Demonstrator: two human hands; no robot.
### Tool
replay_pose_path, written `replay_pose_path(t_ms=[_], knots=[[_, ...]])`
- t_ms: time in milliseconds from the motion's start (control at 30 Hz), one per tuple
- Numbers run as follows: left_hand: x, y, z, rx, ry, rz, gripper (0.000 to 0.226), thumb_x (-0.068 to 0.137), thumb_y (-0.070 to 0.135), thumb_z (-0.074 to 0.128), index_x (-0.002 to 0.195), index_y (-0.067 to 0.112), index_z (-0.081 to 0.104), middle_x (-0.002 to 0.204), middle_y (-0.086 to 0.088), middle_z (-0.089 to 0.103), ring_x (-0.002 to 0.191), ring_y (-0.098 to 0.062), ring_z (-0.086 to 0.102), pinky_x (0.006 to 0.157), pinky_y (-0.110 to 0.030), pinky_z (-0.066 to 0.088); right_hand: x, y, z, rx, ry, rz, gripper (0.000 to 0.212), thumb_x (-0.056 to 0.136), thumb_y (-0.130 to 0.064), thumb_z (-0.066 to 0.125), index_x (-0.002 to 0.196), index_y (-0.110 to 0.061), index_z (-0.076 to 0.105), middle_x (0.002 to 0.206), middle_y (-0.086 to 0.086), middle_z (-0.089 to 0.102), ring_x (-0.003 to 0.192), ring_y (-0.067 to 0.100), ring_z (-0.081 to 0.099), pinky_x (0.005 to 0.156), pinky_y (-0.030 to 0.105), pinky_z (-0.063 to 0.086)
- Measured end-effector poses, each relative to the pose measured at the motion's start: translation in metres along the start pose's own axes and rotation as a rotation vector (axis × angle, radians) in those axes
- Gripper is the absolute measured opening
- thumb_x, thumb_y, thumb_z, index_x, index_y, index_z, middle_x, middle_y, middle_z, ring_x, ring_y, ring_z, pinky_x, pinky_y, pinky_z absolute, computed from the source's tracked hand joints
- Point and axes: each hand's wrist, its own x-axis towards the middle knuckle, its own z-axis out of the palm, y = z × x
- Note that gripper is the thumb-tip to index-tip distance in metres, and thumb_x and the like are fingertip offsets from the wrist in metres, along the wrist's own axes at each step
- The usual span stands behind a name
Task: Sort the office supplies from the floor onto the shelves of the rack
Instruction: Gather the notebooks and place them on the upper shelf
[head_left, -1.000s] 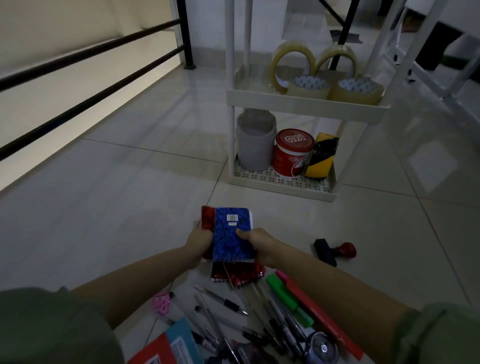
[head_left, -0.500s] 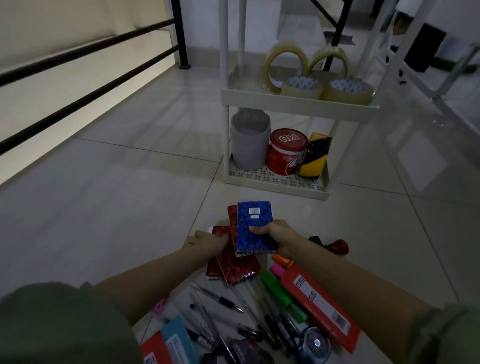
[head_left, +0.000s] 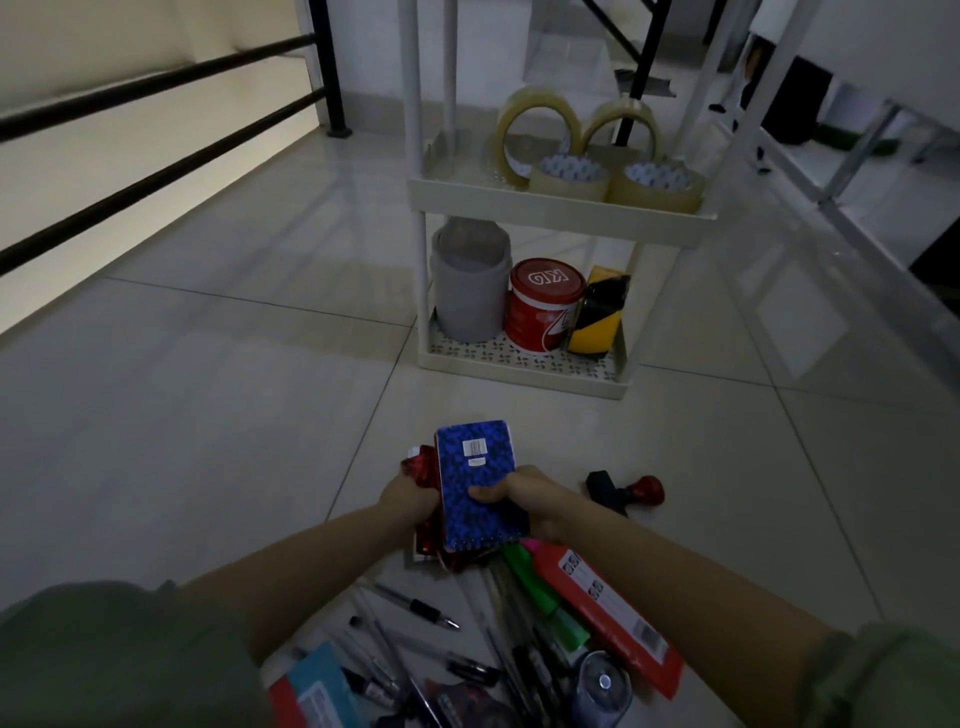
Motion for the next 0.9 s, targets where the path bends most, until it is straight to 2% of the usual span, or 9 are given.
replay_pose_path(t_ms=[100, 233, 333, 400, 467, 533, 667, 800, 900], knots=[[-0.01, 0.009, -0.007, -0.18, -0.006, 0.065, 0.01, 0.088, 0.0, 0.05, 0.09, 0.002, 0.06, 0.087, -0.016, 0.064, 0.079, -0.031, 0.062, 0.076, -0.041, 0.053, -0.002, -0.006, 0.004, 0.045, 0.026, -0.041, 0.034, 0.092, -0.011, 0.057, 0.123, 0.003, 0.052, 0.13, 0.019, 0.056, 0.119, 0.035, 0.054, 0.092, 0.039, 0.048], [-0.021, 0.03, -0.019, -0.32, -0.05, 0.15, 0.025, 0.085, -0.006, 0.045, 0.106, -0.003, 0.06, 0.08, -0.015, 0.068, 0.074, -0.03, 0.065, 0.078, -0.044, 0.053, -0.006, -0.018, 0.004, 0.113, 0.064, -0.112, 0.04, 0.094, -0.026, 0.054, 0.125, -0.001, 0.05, 0.117, 0.01, 0.056, 0.115, 0.03, 0.054, 0.086, 0.033, 0.045], [-0.034, 0.048, -0.02, -0.424, -0.172, 0.239, 0.024, 0.094, 0.005, 0.039, 0.104, 0.002, 0.061, 0.063, -0.003, 0.072, 0.055, -0.018, 0.069, 0.057, -0.028, 0.057, -0.007, -0.029, 0.004, 0.18, 0.013, -0.146, 0.035, 0.092, -0.031, 0.056, 0.115, -0.005, 0.055, 0.119, 0.012, 0.06, 0.108, 0.03, 0.058, 0.092, 0.041, 0.05], [-0.044, 0.059, -0.017, -0.496, -0.267, 0.294, 0.032, 0.1, 0.026, 0.034, 0.099, 0.011, 0.062, 0.075, -0.002, 0.072, 0.061, -0.013, 0.07, 0.058, -0.026, 0.058, -0.016, -0.036, 0.007, 0.253, 0.0, -0.174, 0.032, 0.09, -0.028, 0.06, 0.112, -0.005, 0.055, 0.111, 0.011, 0.064, 0.099, 0.029, 0.063, 0.082, 0.036, 0.055], [-0.05, 0.066, -0.016, -0.486, -0.309, 0.354, 0.031, 0.097, 0.038, 0.037, 0.101, 0.019, 0.061, 0.093, -0.005, 0.07, 0.078, -0.017, 0.069, 0.069, -0.03, 0.058, -0.019, -0.042, 0.005, 0.264, 0.061, -0.226, 0.055, 0.082, -0.027, 0.07, 0.125, -0.003, 0.046, 0.118, 0.014, 0.062, 0.101, 0.029, 0.065, 0.071, 0.032, 0.058], [-0.052, 0.067, -0.018, -0.393, -0.292, 0.43, 0.023, 0.092, 0.03, 0.052, 0.112, 0.019, 0.057, 0.11, -0.011, 0.067, 0.093, -0.023, 0.067, 0.081, -0.035, 0.056, -0.023, -0.044, 0.002, 0.26, 0.065, -0.263, 0.059, 0.081, -0.018, 0.071, 0.131, -0.002, 0.043, 0.125, 0.018, 0.059, 0.1, 0.029, 0.064, 0.069, 0.032, 0.058], [-0.046, 0.062, -0.026, -0.262, -0.224, 0.487, 0.054, 0.078, 0.017, 0.07, 0.128, 0.012, 0.05, 0.122, -0.009, 0.063, 0.107, -0.024, 0.062, 0.092, -0.038, 0.052, -0.03, -0.047, -0.002, 0.143, 0.047, -0.298, 0.046, 0.082, 0.002, 0.063, 0.126, -0.007, 0.053, 0.122, 0.012, 0.061, 0.102, 0.026, 0.057, 0.074, 0.033, 0.051], [-0.041, 0.05, -0.032, -0.183, -0.182, 0.523, 0.055, 0.078, 0.01, 0.071, 0.129, 0.01, 0.051, 0.119, -0.007, 0.064, 0.103, -0.02, 0.063, 0.075, -0.021, 0.054, -0.026, -0.041, 0.003, 0.089, 0.069, -0.361, 0.055, 0.075, 0.017, 0.062, 0.126, -0.001, 0.051, 0.126, 0.018, 0.059, 0.116, 0.035, 0.055, 0.09, 0.043, 0.049], [-0.041, 0.042, -0.031, -0.172, -0.132, 0.562, 0.048, 0.08, 0.004, 0.068, 0.125, 0.01, 0.051, 0.109, -0.005, 0.063, 0.089, -0.01, 0.062, 0.058, -0.008, 0.051, -0.02, -0.036, 0.007, 0.052, 0.089, -0.394, 0.054, 0.076, 0.019, 0.06, 0.125, 0.0, 0.051, 0.125, 0.019, 0.059, 0.117, 0.034, 0.054, 0.088, 0.038, 0.048]])
